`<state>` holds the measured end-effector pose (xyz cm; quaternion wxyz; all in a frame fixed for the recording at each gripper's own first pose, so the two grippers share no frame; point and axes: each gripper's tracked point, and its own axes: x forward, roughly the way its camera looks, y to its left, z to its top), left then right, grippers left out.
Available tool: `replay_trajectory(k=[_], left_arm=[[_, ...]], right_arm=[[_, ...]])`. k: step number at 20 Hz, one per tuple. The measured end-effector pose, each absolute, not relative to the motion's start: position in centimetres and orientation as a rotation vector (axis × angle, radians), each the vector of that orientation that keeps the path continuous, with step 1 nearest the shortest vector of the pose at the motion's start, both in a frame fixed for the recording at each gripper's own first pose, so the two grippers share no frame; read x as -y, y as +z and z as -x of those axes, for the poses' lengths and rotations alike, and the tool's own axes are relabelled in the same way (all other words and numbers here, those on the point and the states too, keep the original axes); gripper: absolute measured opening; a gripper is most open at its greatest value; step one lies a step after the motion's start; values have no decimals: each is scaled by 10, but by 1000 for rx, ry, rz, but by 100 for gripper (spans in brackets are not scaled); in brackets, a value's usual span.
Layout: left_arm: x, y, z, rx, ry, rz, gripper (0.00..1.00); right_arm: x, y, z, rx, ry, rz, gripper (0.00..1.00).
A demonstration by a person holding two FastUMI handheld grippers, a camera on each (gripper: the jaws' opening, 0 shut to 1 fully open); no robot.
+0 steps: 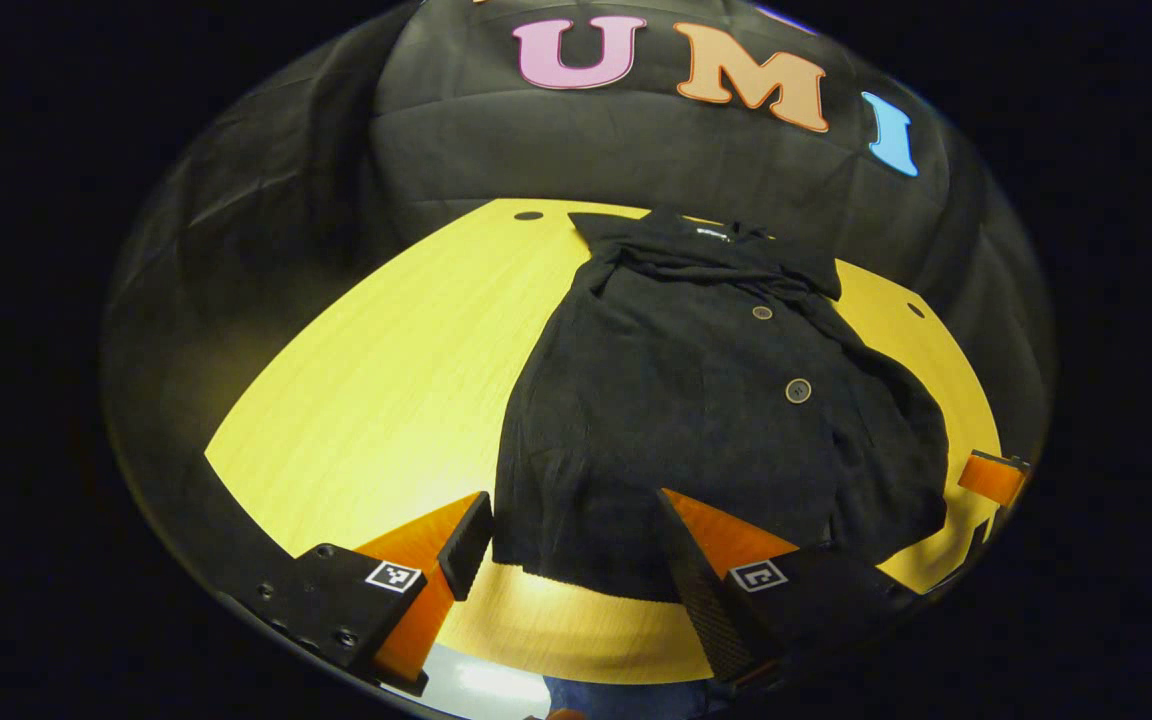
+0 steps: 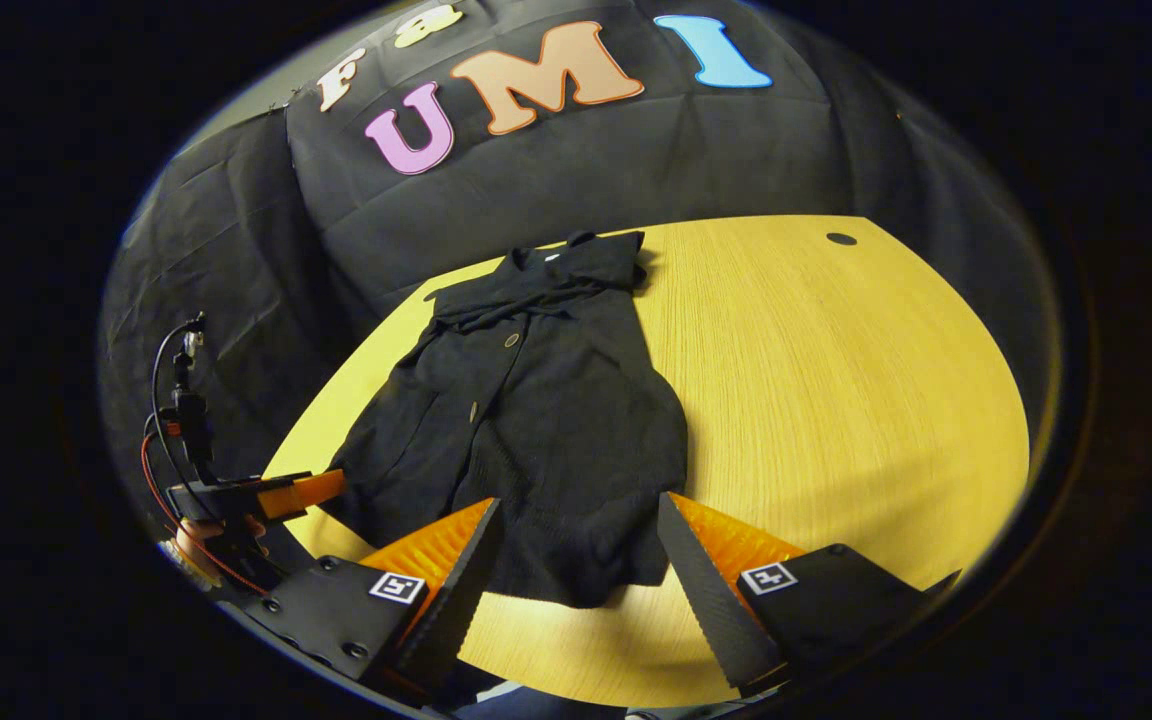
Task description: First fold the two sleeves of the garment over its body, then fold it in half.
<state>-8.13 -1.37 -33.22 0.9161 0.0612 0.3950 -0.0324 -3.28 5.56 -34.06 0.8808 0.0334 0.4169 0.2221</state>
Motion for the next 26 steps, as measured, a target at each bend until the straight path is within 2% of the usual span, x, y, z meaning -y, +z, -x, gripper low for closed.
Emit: replay_trajectory(k=[1, 2, 3, 5, 6, 7, 8, 11, 12, 13, 17, 18, 20, 21, 22, 23, 25, 26], left_arm=[[13, -337, 82, -823, -65, -125, 96], [13, -341, 83, -835, -65, -127, 96], [12, -344, 83, -845, -66, -134, 96], [10, -351, 84, -861, -68, -155, 95], [10, -353, 84, -866, -67, -166, 95], [10, -355, 85, -869, -63, -181, 95], [10, -354, 84, -864, -67, -192, 95], [10, -355, 84, -862, -63, -186, 95], [10, -355, 84, -868, -58, -176, 95], [10, -355, 84, -872, -58, -174, 95], [10, -355, 85, -881, -62, -174, 95], [11, -354, 85, -879, -63, -177, 94], [12, -356, 85, -877, -69, -176, 90], [13, -356, 85, -876, -74, -177, 87], [14, -357, 84, -875, -80, -177, 77], [14, -357, 84, -873, -86, -179, 75], [20, -358, 82, -864, -117, -181, 61], [23, -358, 81, -863, -131, -178, 43]], right_arm=[[-57, -345, 36, -883, 463, -77, 98], [-58, -348, 35, -889, 456, -81, 94], [-58, -351, 36, -895, 453, -84, 99], [-59, -357, 38, -909, 442, -86, 98], [-61, -362, 38, -919, 438, -84, 94], [-60, -367, 39, -930, 434, -82, 94], [-60, -371, 41, -939, 431, -76, 99], [-58, -384, 46, -970, 414, -48, 98], [-59, -383, 43, -955, 412, -42, 94], [-58, -385, 46, -960, 410, -35, 98], [-54, -389, 46, -945, 395, 42, 96], [-51, -389, 44, -937, 391, 72, 81], [-52, -390, 43, -938, 393, 85, 66], [-53, -391, 45, -945, 397, 80, 53], [-55, -392, 45, -946, 401, 79, 51], [-57, -392, 47, -952, 404, 85, 47], [-62, -392, 48, -963, 405, 93, 34], [-65, -391, 49, -963, 410, 97, 23]])
